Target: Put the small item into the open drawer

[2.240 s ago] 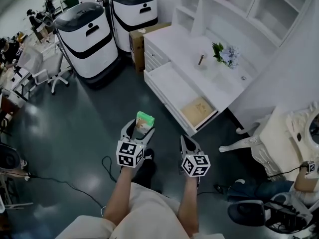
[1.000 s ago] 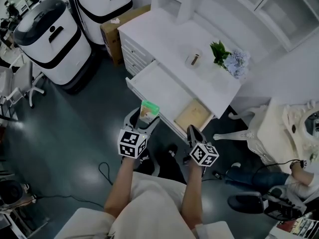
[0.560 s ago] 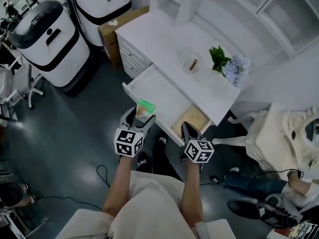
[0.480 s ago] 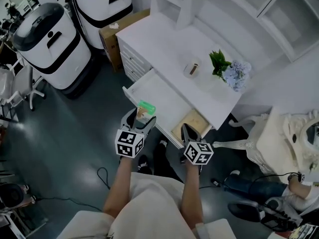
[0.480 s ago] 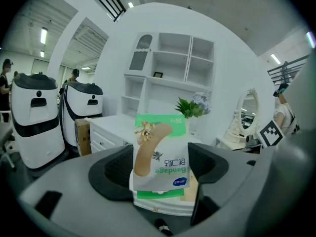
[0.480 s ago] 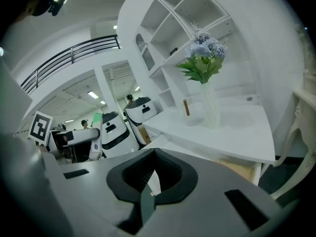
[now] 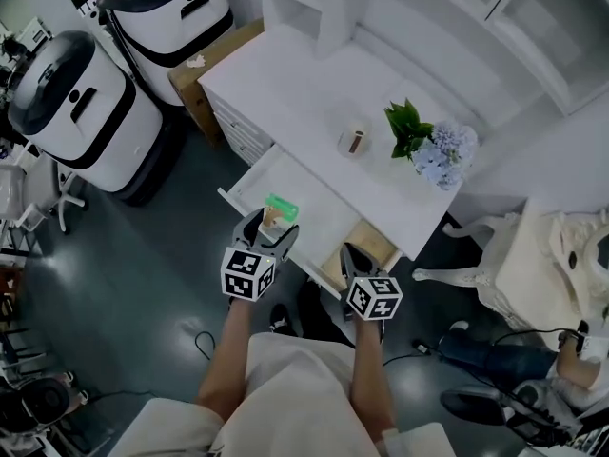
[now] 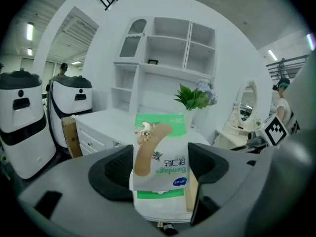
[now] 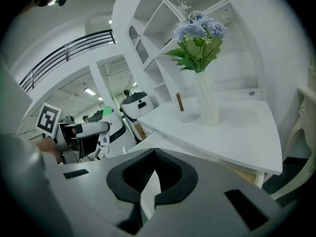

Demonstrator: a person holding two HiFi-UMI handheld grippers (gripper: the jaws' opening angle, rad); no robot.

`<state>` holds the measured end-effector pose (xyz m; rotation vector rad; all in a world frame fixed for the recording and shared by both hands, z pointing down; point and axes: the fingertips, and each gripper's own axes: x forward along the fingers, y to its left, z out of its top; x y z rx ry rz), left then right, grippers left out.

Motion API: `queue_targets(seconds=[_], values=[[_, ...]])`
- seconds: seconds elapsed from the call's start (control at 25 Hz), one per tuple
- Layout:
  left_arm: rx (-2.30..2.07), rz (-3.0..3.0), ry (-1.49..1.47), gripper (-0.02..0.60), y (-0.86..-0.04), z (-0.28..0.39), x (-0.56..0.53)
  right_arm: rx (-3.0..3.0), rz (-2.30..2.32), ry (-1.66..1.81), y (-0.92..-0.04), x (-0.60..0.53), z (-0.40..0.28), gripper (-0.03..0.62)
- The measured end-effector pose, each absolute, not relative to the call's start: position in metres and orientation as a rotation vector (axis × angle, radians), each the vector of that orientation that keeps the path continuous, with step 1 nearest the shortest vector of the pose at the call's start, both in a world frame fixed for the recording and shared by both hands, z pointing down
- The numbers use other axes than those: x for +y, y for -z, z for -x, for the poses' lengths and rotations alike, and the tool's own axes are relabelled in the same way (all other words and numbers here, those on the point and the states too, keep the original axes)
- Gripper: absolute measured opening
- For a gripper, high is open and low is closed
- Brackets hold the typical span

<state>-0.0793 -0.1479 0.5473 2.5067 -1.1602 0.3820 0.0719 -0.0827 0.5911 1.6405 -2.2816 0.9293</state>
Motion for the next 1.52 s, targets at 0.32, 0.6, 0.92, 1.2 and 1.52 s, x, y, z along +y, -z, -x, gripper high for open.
queue_targets(seconds=[0.32, 0.6, 0.92, 1.2, 1.52], values=[[-1.016, -2.613, -0.576, 0.357, -0.577, 0.044, -0.187, -2.241, -1.599, -0.930, -0.613, -0.105, -0.098, 0.025], [-0.833, -2.684, -0.746, 0.357, -0.612, 0.015, -0.200, -2.245, -1.510, -0.924, -0.629, -0.128, -0.097, 0.025], [-0.588, -2.749, -0.928, 0.357, -0.647, -0.008, -0.208, -2.214, -1.460, -0.931, -0.647, -0.130, -0.103, 0.025], [-0.429, -2.710, -1.057, 0.357, -0.695, -0.025, -0.196, -2.179, -1.475, -0.932, -0.656, -0.128, -0.124, 0.025], [-0.278, -2.714, -1.175, 0.357, -0.729, -0.045, -0.189, -2.145, -1.479, -0.962, -0.670, -0.125, -0.136, 0.025]])
